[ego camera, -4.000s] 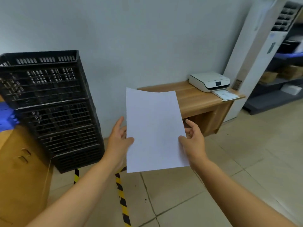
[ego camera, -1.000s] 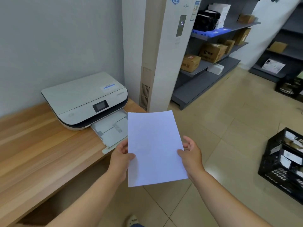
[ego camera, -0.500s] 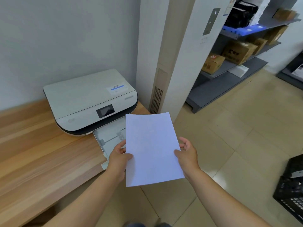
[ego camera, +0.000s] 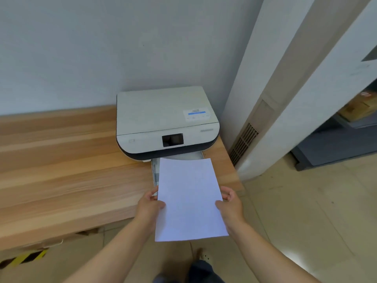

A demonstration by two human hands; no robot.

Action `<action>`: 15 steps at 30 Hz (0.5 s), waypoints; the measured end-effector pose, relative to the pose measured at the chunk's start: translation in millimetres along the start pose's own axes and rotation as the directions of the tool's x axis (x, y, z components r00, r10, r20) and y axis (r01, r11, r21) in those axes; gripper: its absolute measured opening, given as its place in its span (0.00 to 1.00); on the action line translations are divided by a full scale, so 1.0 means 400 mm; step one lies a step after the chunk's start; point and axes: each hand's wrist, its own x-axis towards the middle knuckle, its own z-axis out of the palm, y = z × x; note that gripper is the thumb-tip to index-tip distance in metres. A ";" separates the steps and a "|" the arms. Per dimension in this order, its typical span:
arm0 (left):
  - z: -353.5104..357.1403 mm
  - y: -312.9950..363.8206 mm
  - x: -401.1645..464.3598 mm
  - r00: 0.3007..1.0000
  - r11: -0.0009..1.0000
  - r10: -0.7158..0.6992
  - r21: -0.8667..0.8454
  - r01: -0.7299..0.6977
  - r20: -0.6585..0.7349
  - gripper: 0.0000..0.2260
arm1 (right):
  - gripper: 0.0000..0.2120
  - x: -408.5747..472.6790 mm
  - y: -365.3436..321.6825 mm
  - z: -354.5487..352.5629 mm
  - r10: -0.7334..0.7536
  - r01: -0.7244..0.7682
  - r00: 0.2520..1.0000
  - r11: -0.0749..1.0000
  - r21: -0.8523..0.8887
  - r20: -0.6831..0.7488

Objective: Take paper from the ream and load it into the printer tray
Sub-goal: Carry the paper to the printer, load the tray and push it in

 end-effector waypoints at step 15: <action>0.054 -0.040 0.063 0.976 0.983 -0.125 -0.158 0.098 -0.177 0.24 | 0.17 0.153 -0.019 -0.002 0.067 -0.037 0.979 0.988 -0.153 0.194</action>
